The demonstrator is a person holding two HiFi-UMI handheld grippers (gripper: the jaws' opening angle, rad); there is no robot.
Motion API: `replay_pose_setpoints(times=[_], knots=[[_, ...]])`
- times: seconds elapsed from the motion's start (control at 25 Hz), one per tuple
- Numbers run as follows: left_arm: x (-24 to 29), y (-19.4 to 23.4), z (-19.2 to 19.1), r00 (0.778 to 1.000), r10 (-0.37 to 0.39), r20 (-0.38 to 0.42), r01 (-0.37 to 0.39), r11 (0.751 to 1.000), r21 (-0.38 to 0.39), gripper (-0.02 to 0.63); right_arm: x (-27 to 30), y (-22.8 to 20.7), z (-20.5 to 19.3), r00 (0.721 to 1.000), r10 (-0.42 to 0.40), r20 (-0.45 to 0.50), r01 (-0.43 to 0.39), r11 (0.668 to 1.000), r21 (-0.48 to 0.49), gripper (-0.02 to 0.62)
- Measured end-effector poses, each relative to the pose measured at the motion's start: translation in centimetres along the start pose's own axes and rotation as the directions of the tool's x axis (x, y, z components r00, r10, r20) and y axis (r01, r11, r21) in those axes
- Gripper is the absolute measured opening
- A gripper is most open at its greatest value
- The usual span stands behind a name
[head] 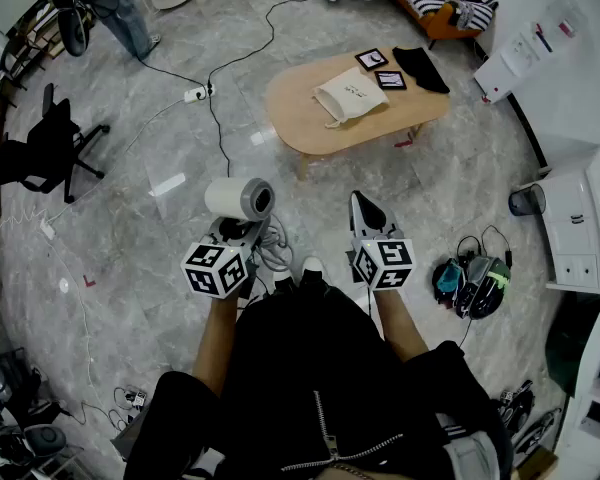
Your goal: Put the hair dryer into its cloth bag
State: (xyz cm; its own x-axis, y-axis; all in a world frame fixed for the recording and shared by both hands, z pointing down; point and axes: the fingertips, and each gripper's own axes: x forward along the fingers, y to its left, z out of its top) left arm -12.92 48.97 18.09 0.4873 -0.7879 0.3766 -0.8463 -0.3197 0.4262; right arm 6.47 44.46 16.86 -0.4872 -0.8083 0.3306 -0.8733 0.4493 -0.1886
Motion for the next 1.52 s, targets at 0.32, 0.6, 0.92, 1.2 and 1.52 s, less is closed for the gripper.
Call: replay_pose_setpoints(times=[0.32, 0.6, 0.92, 1.2, 1.52], knots=[[0.1, 0.3, 0.6, 1.000, 0.007, 0.015, -0.007, 1.000, -0.003, 0.186, 0.1, 0.1, 0.4, 0.999, -0.001, 0.036, 0.001, 1.000, -0.004, 0.009], [0.7, -0.2, 0.3, 1.000, 0.010, 0.003, -0.010, 1.000, -0.001, 0.186, -0.1, 0.1, 0.5, 0.999, 0.007, 0.043, -0.005, 0.999, -0.050, 0.009], [1.2, -0.5, 0.3, 1.000, 0.013, 0.001, -0.013, 1.000, 0.000, 0.186, 0.2, 0.0, 0.1, 0.999, 0.048, 0.023, -0.047, 0.998, -0.030, 0.009], [2.1, -1.5, 0.2, 1.000, 0.018, 0.000, -0.018, 1.000, 0.000, 0.186, -0.3, -1.3, 0.1, 0.998, 0.060, 0.023, -0.060, 0.998, -0.011, 0.009], [3.2, -2.9, -0.3, 1.000, 0.029, 0.001, -0.029, 1.000, 0.003, 0.186, -0.8, -3.2, -0.8, 0.997, 0.070, 0.013, -0.070, 0.998, 0.008, 0.009]])
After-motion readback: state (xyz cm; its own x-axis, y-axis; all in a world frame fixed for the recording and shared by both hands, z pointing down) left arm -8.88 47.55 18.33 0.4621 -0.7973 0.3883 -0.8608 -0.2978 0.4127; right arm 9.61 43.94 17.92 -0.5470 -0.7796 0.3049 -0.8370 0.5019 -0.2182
